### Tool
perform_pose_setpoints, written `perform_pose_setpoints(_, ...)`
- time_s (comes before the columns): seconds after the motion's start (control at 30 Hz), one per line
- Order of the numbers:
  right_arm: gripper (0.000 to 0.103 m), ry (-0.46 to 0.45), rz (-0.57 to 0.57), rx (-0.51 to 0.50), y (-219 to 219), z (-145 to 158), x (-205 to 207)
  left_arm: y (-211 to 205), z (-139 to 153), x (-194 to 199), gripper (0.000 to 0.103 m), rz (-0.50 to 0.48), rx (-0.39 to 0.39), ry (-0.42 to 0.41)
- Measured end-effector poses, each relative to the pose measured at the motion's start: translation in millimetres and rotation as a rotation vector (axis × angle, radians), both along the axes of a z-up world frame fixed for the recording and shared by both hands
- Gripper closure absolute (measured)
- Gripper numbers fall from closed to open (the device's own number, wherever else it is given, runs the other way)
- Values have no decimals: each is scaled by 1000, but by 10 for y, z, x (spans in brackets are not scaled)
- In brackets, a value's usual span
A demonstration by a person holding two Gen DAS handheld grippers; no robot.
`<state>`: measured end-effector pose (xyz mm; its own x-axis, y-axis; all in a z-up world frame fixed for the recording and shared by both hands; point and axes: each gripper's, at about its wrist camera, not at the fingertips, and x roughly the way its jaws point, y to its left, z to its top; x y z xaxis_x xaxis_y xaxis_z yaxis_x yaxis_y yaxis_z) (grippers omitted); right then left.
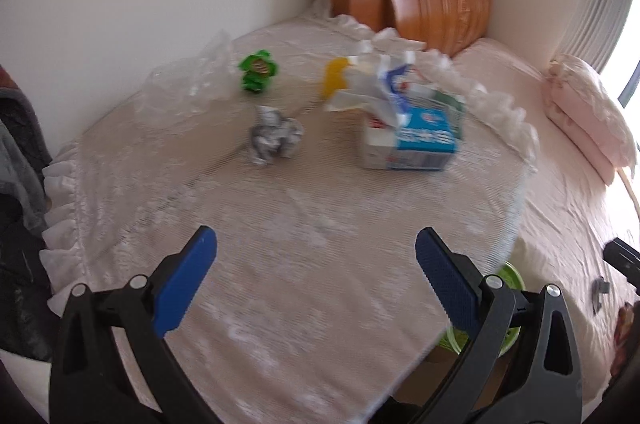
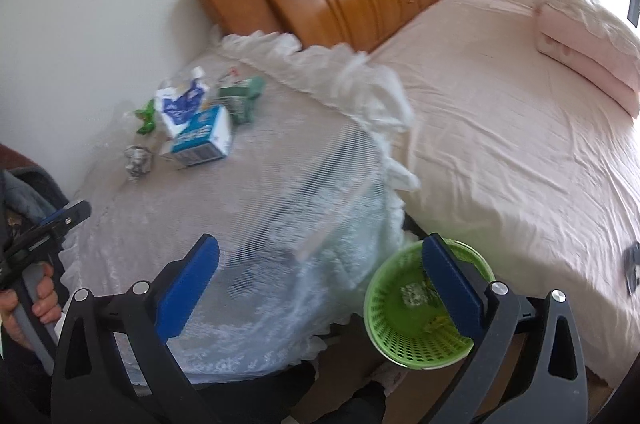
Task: Collect trash
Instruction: 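Grasp the crumpled newspaper ball with the left tool while the right tool grasps the tissue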
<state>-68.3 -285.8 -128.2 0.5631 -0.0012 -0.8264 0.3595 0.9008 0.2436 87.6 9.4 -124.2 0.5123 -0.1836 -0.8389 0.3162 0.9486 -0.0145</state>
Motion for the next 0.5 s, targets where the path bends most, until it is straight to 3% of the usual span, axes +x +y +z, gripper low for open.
perform_pose_setpoints(0.5, 3, 39, 86, -6, 652, -4, 659, -63, -599, 1188, 8, 34, 40, 20)
